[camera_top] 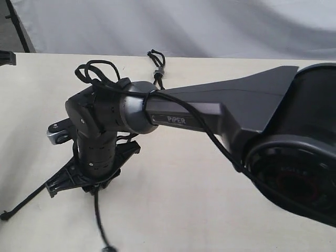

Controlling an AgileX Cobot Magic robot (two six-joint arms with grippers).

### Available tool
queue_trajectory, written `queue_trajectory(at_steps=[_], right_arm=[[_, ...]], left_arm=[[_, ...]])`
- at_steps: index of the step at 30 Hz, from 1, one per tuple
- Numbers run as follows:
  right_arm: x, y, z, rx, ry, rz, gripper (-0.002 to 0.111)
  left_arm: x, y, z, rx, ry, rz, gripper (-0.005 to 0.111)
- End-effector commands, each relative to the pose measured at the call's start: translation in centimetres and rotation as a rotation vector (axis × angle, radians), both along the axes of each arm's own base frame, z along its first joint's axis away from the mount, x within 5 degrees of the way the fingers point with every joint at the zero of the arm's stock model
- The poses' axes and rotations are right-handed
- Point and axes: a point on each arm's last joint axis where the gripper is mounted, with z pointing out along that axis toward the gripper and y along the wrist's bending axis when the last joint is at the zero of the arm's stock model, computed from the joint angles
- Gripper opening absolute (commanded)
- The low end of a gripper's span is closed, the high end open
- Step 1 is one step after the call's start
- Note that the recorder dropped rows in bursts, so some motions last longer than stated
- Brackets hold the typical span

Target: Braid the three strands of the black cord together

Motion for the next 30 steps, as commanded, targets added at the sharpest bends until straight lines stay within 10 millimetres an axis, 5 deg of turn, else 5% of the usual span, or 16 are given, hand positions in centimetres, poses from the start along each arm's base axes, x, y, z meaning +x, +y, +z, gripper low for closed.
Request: queue_trajectory(at_steps=[1,5,9,14,17,23,30], right_arm=[[-0.5,-0.6,-0.9,-0.081,0.060,0.041,0.003],[-0.6,-1.4,0.2,-0.158,0.047,0.118,0.000],[0.1,-3.2,4.2,-0.269,-0.080,0.151,0.000],[3.0,-7.6,9.4,-0.406,-0.276,0.096,0.000],[5.5,-11.0,10.6,-0.522,-0.360,0.053,0.000],[9.8,-18.2,9.5,-0.588,-0.296,-0.131,0.000],[11.6,-24.1,3.8,-0.520,-0.144,-0.262,0.000]], left_arm=[[-0.2,0.0,0.0,-0.013,-0.002,0.011,0.001],[-0.2,0.0,0.0,-0.013,-0.002,0.011,0.001],[-0.2,0.0,0.0,-0.013,-0.002,0.011,0.001],[-0.2,0.0,0.0,-0.013,0.002,0.011,0.001],[-0.2,0.0,-0.1,-0.014,0.007,0.012,0.001],[-0.2,0.0,-0.1,-0.014,0.007,0.012,0.001],[-0.2,0.0,0.0,-0.013,0.000,0.011,0.001]])
